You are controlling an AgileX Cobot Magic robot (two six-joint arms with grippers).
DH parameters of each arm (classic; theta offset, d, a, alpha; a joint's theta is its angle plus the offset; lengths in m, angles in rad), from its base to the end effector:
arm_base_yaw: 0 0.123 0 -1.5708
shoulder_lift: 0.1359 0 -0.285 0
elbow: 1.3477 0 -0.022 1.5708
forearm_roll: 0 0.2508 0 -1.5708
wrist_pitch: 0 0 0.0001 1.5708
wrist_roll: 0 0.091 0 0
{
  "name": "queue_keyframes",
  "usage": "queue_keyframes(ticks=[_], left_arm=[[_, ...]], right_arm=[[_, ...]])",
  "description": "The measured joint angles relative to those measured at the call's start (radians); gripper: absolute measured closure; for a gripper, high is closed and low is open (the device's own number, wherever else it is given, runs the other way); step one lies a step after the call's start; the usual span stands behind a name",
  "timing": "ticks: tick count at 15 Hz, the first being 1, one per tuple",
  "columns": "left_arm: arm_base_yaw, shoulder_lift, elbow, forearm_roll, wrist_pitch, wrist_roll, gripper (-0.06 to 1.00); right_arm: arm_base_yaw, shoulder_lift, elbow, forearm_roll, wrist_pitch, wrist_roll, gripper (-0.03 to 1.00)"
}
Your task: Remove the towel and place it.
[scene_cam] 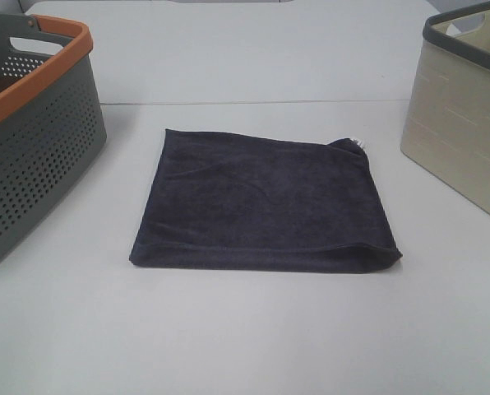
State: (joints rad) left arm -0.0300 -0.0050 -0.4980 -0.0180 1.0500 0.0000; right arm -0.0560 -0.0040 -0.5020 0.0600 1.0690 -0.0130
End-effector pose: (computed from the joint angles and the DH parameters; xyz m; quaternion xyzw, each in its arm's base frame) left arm -0.0050 -0.0013 0.2776 0.0131 0.8495 -0.0169 0.5271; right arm -0.0058 0.0051 0.2773 0.0170 0.8533 0.0120 0.5210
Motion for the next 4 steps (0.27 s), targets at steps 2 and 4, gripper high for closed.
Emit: queue_keyframes(ticks=[2, 4], left_arm=[[0.000, 0.000, 0.000, 0.000, 0.000, 0.000, 0.20], [0.000, 0.000, 0.000, 0.000, 0.000, 0.000, 0.20]], right_arm=[[0.000, 0.000, 0.000, 0.000, 0.000, 0.000, 0.26], [0.000, 0.000, 0.000, 0.000, 0.000, 0.000, 0.26]])
